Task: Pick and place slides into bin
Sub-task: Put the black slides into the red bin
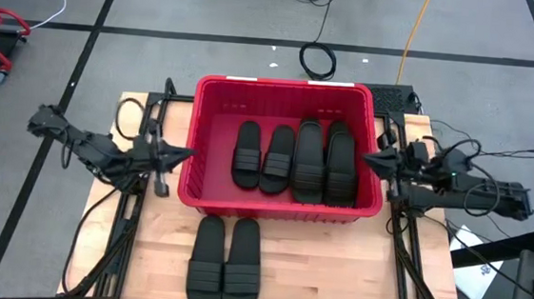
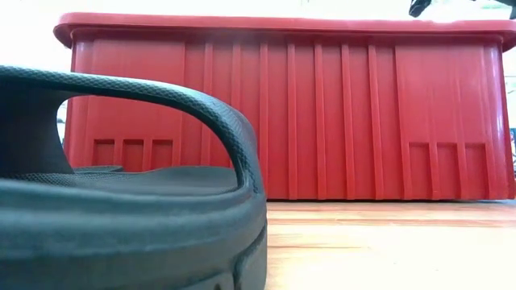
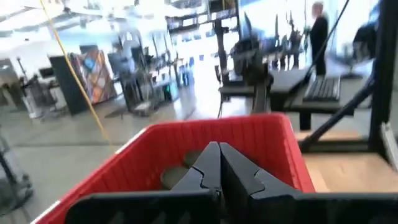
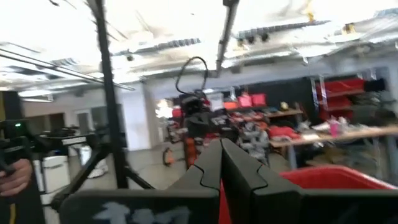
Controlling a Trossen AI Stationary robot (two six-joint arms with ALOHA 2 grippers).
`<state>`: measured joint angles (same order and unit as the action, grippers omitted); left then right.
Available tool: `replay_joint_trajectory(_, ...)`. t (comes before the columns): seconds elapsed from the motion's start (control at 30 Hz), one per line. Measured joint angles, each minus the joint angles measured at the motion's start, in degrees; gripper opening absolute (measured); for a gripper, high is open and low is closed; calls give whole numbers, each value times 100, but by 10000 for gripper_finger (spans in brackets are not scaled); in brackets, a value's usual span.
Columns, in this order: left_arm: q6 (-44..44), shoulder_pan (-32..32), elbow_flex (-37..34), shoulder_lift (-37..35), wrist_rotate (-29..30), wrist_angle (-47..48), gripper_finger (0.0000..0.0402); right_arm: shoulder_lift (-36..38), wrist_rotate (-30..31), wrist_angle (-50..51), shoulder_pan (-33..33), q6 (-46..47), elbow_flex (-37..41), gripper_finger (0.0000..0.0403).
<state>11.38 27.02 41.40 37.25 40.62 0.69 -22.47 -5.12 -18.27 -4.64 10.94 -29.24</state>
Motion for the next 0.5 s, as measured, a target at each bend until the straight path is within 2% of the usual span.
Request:
replay_joint_trajectory(0.1, -580, -74, 666, 690, 32, 570, 1, 137, -187, 50, -5, -13, -5, 0)
replay_joint_trajectory(0.2, -1585, -289, 1276, 1270, -199, 1037, 1, 214, -274, 142, -7, -87, -5, 0)
replay_joint_trajectory(0.3, -2213, -411, 1725, 1670, -581, 1200, 1, 278, -593, 261, -9, -242, -5, 0)
replay_joint_trajectory(0.4, -2303, -386, 2066, 2110, -873, 1204, 1, 320, -870, 521, -10, -400, -3, 0)
replay_joint_trajectory(0.5, -1908, -194, 2345, 2511, -1305, 1260, 1, 327, -873, 697, -11, -402, -3, 0)
